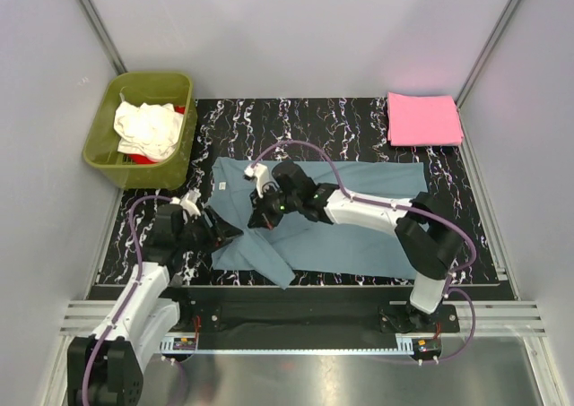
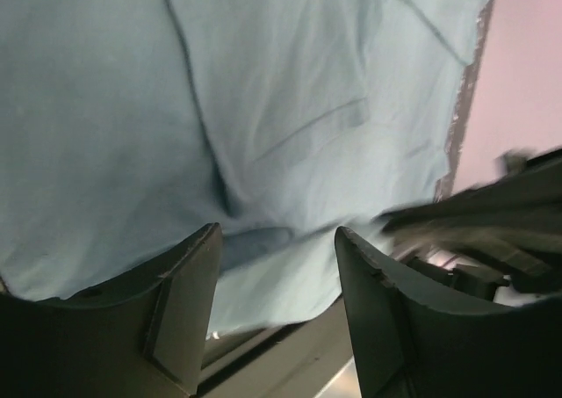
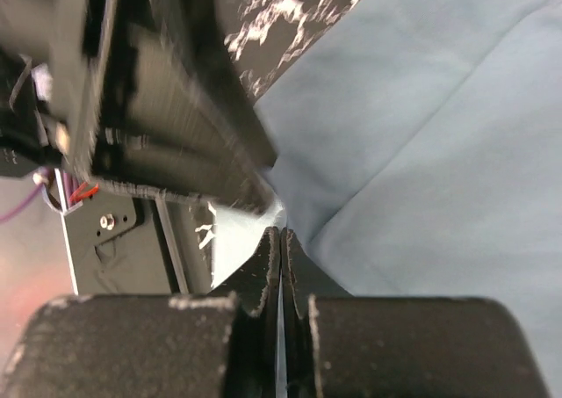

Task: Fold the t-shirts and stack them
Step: Fold the tshirt

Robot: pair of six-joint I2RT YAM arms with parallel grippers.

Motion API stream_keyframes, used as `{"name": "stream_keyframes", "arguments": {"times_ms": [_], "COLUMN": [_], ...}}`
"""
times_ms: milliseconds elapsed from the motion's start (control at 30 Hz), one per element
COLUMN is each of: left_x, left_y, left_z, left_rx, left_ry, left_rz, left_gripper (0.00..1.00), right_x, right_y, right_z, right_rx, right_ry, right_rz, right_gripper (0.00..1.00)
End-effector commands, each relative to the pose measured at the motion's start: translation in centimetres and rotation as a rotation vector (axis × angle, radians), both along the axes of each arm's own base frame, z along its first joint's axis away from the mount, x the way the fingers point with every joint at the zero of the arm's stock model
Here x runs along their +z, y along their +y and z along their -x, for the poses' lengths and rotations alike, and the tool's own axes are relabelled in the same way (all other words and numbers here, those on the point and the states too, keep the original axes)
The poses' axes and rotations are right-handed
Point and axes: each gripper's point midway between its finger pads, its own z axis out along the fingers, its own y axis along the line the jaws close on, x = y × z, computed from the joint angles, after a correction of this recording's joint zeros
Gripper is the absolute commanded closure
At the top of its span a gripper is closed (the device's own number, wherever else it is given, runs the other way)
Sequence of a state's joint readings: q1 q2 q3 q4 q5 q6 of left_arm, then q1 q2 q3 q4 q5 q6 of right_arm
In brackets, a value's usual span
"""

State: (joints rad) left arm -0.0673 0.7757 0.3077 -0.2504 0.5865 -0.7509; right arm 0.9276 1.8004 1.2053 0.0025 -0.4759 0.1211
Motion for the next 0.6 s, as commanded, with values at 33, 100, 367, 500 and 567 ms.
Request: {"name": "stream_keyframes", "arguments": {"times_ms": [33,100,367,500,567], "left_x": [1.4,2.2,1.3,2.1,2.6], "left_y": [0.6,0.4,-1.2,-1.2,-1.6], "left_z": [-2.0,-2.5,-2.6,-2.6,-2.2], "left_rx": [0.040,0.029,-0.057,-0.075,-0.104], "left_ry": [-0.188,-0.257,-0.380,-0.452,-0.488], "left_rz": [-0.048,-0.041,0.034,0.019,0.035], "left_gripper": [0.41,0.40,0.37,0.38,0.41], "right_x": [2.4,2.4,2.1,1.9,2.0], "right_y": [0.8,0.8,0.6,0.7,0.6], "right_z": [-1.2,-1.3,-0.7,-0.5,-0.6], "right_rx": [0.060,0.075,0.127,0.134,0.129], "right_ry": [0.042,0.047,0.085,0.103,0.105], "right_rz": [-0.070,-0.076,-0.097,-0.099,-0.101], "right_gripper": [1.00,1.00,1.00,1.00,1.00]}}
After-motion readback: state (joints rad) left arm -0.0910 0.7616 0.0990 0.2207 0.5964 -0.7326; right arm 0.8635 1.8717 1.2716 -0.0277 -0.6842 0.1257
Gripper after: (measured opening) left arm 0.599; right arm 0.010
